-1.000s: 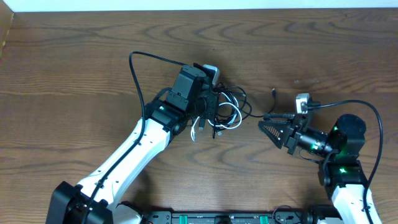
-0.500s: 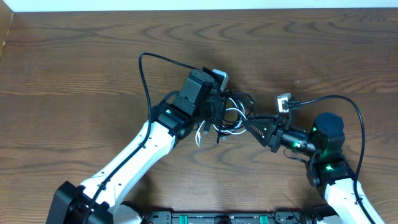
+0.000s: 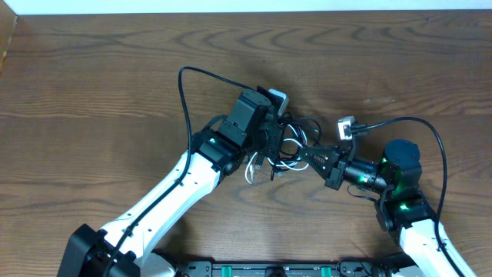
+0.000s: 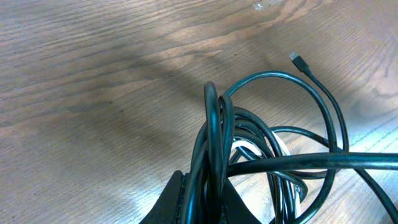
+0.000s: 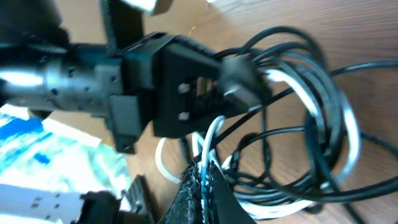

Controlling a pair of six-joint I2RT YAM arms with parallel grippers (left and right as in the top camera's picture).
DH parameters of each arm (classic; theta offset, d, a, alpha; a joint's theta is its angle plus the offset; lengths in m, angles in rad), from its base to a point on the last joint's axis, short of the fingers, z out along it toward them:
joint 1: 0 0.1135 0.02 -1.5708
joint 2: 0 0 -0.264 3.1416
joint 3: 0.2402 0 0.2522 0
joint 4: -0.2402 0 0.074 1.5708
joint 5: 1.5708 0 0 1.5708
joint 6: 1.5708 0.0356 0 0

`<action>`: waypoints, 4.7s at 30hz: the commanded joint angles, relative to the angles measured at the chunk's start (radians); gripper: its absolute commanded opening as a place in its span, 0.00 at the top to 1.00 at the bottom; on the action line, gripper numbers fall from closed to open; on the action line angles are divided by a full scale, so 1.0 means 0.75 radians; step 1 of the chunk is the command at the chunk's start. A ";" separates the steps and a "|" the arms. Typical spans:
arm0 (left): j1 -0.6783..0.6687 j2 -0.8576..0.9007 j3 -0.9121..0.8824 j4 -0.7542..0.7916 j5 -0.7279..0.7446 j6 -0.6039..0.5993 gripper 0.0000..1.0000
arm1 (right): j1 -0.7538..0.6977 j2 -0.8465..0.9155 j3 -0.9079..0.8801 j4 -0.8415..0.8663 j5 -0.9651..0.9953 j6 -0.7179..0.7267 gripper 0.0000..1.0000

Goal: Untangle cables

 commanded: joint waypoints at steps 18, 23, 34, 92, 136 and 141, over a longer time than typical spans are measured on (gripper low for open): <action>0.054 0.003 0.006 -0.001 -0.521 0.007 0.92 | -0.518 0.002 0.008 0.305 -0.765 0.017 0.99; 0.075 0.003 0.006 0.000 -0.467 0.007 0.92 | -0.674 0.002 0.007 0.303 -0.728 0.025 0.99; 0.075 0.002 0.006 0.025 -0.218 0.017 0.92 | -0.438 0.002 0.007 -0.087 -0.379 0.014 0.59; 0.241 -0.015 0.006 0.332 0.926 -0.355 0.92 | 0.041 0.002 0.006 -0.741 1.226 0.267 0.99; 0.532 -0.016 0.006 0.329 0.771 -0.306 0.92 | 0.033 0.002 0.007 -0.949 0.427 -0.333 0.80; 0.532 -0.016 0.006 0.328 0.771 -0.307 0.92 | 0.033 0.002 0.007 -0.973 0.377 -0.332 0.70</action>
